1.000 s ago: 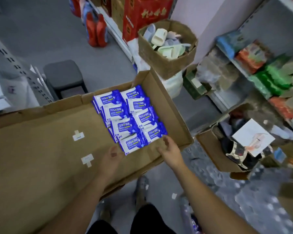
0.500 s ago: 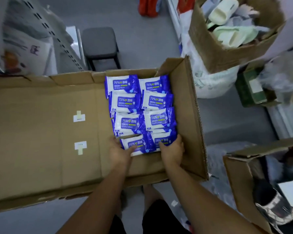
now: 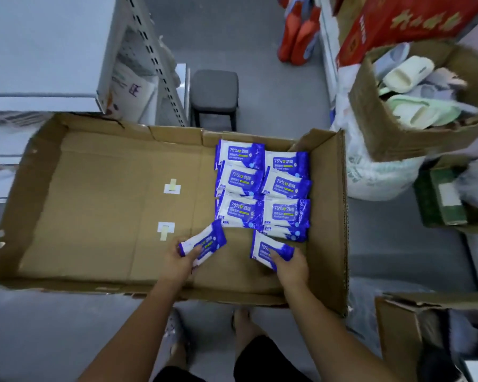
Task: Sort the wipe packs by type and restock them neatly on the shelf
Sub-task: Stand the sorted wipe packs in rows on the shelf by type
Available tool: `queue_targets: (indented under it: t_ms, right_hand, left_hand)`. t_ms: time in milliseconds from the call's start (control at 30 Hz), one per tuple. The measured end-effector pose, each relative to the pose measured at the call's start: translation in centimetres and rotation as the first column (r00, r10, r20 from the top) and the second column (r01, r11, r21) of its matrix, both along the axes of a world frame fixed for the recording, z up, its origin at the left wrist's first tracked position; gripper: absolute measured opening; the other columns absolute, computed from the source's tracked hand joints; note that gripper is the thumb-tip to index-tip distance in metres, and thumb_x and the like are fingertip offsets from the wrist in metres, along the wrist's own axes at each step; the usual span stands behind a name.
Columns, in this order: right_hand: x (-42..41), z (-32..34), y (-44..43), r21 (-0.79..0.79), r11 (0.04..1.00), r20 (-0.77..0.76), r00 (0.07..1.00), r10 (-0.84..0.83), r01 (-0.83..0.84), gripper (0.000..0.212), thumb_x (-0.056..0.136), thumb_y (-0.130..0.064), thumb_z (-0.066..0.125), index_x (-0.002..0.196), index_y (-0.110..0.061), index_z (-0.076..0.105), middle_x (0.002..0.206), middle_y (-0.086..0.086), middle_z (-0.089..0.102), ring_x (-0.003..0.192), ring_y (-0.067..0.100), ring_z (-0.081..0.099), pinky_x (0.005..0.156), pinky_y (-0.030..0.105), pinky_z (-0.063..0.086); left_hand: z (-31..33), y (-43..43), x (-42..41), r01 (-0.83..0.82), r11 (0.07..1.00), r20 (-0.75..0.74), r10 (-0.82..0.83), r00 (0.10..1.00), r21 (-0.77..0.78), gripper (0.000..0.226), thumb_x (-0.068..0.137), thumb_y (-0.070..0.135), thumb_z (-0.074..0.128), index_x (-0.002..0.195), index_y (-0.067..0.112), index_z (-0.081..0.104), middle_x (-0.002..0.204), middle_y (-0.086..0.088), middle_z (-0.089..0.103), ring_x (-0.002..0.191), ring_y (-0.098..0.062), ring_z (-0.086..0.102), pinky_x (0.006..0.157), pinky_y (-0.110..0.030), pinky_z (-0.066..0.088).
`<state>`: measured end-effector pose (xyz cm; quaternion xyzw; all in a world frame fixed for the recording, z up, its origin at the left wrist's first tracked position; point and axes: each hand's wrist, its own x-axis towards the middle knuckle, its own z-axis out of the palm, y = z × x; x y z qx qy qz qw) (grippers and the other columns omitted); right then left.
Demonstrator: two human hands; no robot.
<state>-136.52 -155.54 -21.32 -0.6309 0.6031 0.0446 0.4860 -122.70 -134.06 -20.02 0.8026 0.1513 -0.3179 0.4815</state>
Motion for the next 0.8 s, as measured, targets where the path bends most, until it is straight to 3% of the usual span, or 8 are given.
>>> queue_targets:
  t_ms: [100,167,200,300,400,467,600,800]
  right_hand:
    - [0.8,3.1,1.4,0.077,0.995,0.131,0.990,0.056,-0.067,0.022,0.082,-0.010,0.079,0.101,-0.012,0.068,0.099,0.005,0.072,0.089,0.019,0.067,0.071,0.021,0.053]
    - [2.3,5.6,2.8,0.090,0.983,0.211,0.968,0.138,-0.160,0.029,0.081,-0.011,0.080,0.108,-0.009,0.069,0.104,0.000,0.072,0.090,0.012,0.067,0.077,0.018,0.051]
    - [3.3,6.6,3.6,0.090,0.975,0.251,0.952,0.175,-0.203,0.030,0.081,-0.013,0.080,0.108,-0.010,0.070,0.105,-0.003,0.072,0.091,0.010,0.067,0.080,0.018,0.050]
    - [6.7,10.7,7.1,0.077,0.941,0.340,0.896,0.285,-0.328,0.021,0.083,-0.016,0.079,0.101,-0.012,0.070,0.099,-0.005,0.072,0.083,0.002,0.066,0.071,0.008,0.049]
    - [9.1,13.2,11.1,0.084,0.934,0.394,0.873,0.288,-0.346,0.015,0.084,-0.020,0.079,0.096,-0.015,0.073,0.095,-0.002,0.077,0.088,0.015,0.073,0.084,0.032,0.058]
    - [10.7,15.1,15.0,0.077,0.929,0.442,0.848,0.294,-0.362,0.011,0.085,-0.018,0.078,0.094,-0.016,0.073,0.091,-0.002,0.078,0.088,0.019,0.074,0.088,0.041,0.058]
    - [12.9,18.6,23.9,0.072,0.932,0.521,0.810,0.269,-0.356,0.012,0.084,-0.013,0.078,0.095,-0.015,0.073,0.091,0.003,0.078,0.086,0.023,0.075,0.085,0.040,0.058]
    - [16.8,22.0,35.9,0.096,0.912,0.545,0.788,0.287,-0.399,0.018,0.083,-0.010,0.078,0.098,-0.012,0.069,0.089,0.005,0.078,0.079,0.020,0.075,0.073,0.034,0.059]
  left_hand:
    - [2.9,3.5,0.7,-0.046,0.996,0.014,0.047,0.999,-0.075,0.022,0.088,0.007,0.074,0.108,0.006,0.065,0.098,-0.013,0.075,0.079,-0.020,0.072,0.059,-0.024,0.056]
    - [5.2,5.9,1.2,-0.082,0.987,0.001,0.083,0.997,-0.140,0.022,0.087,0.009,0.075,0.107,0.003,0.068,0.094,-0.013,0.076,0.072,-0.015,0.073,0.055,-0.019,0.054]
    - [6.3,7.2,1.6,-0.103,0.979,0.001,0.104,0.995,-0.175,0.022,0.087,0.012,0.076,0.106,0.003,0.070,0.092,-0.013,0.077,0.072,-0.015,0.073,0.056,-0.018,0.054]
    - [9.0,12.5,3.0,-0.179,0.950,0.003,0.186,0.983,-0.257,0.023,0.086,0.020,0.077,0.105,0.007,0.072,0.093,-0.011,0.078,0.084,-0.023,0.075,0.071,-0.028,0.057]
    - [11.4,18.1,4.1,-0.211,0.926,0.046,0.237,0.971,-0.312,0.023,0.090,0.019,0.072,0.110,0.008,0.071,0.100,-0.012,0.077,0.093,-0.029,0.073,0.090,-0.042,0.056]
    - [13.6,22.9,5.1,-0.217,0.912,0.101,0.266,0.959,-0.349,0.019,0.093,0.018,0.068,0.110,0.010,0.071,0.100,-0.011,0.077,0.095,-0.031,0.072,0.090,-0.046,0.053]
    - [17.5,32.5,7.5,-0.236,0.899,0.159,0.311,0.937,-0.369,0.009,0.092,0.019,0.070,0.100,0.016,0.071,0.096,-0.008,0.078,0.089,-0.027,0.073,0.087,-0.042,0.055]
    - [22.1,43.8,9.7,-0.223,0.886,0.225,0.334,0.915,-0.406,0.017,0.090,0.018,0.072,0.106,0.016,0.067,0.093,-0.005,0.078,0.082,-0.018,0.075,0.072,-0.032,0.059]
